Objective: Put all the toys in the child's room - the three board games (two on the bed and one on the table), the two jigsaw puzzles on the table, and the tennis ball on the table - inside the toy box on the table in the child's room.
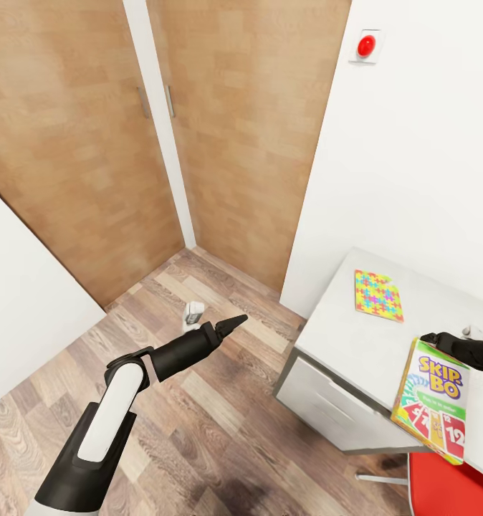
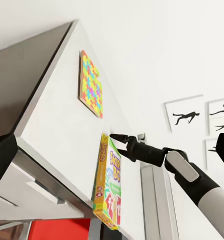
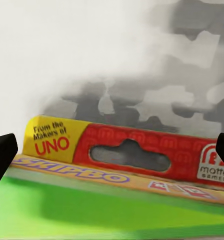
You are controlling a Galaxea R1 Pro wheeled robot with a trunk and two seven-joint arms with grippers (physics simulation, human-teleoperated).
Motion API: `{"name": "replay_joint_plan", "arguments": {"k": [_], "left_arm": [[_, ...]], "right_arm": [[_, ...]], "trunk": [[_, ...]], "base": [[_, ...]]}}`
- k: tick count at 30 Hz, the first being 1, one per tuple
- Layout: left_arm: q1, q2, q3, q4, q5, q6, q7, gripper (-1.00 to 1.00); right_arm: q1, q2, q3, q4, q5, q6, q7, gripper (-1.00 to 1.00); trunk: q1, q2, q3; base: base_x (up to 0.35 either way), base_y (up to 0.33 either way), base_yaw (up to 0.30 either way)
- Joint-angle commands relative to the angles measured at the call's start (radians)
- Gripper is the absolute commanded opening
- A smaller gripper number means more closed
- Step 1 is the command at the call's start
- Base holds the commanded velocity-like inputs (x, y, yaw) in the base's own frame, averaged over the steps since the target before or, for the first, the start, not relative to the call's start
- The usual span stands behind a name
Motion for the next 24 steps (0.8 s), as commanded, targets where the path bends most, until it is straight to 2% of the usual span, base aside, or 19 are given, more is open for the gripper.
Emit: {"name": "replay_joint_plan", "arguments": {"k": [1,9,24], "left_arm": [[-0.001,-0.001,0.001,0.0,-0.003,0.004,-0.004,1.0],[-0.001,-0.001,0.001,-0.001,-0.003,0.004,-0.005,1.0],[-0.001,-0.001,0.001,0.0,-0.003,0.004,-0.005,1.0]], "right_arm": [[0.0,0.0,0.001,0.056,0.005,0.005,-0.001,1.0],[0.0,0.0,0.001,0.056,0.005,0.005,-0.001,1.0],[0.0,0.001,0.001,0.056,0.005,0.005,-0.001,1.0]], "trunk": [[0.0,-0.001,-0.002],[0.0,-0.001,-0.002],[0.0,-0.001,-0.002]], "base": [[-0.101,0.0,0.0],[-0.077,0.0,0.0],[-0.012,0.0,0.0]]}}
